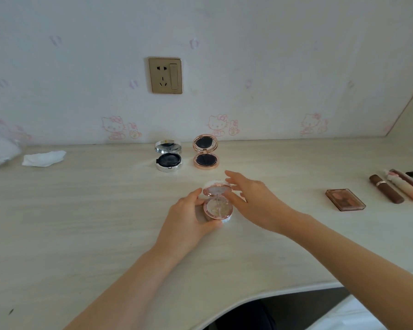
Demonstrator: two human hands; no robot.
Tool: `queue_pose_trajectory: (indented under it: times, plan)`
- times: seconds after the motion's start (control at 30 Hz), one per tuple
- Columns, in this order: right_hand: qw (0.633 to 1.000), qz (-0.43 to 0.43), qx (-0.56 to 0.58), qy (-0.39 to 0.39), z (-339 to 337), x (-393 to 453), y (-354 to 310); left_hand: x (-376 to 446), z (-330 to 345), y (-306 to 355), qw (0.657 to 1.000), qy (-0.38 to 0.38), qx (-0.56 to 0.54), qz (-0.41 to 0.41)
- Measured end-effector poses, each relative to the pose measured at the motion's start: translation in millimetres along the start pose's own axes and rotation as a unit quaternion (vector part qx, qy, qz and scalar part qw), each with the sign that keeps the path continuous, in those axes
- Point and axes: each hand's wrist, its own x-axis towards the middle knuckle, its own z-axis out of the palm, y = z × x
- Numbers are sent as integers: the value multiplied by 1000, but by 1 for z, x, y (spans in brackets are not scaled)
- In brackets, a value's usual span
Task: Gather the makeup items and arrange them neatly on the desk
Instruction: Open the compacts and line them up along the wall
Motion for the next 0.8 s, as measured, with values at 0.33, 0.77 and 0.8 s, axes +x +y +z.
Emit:
queue_pose_trajectory:
  times: [0.33,0.77,0.8]
  plan:
    - [998,-17,34,49,37,-33,8,0,1,0,1000,4,-9,2]
    - [996,-2,54,74,13,-1,39,44,26,12,999,-12,2,31]
    - [995,3,55,78,10,3,45,51,30,16,999,-19,-6,34]
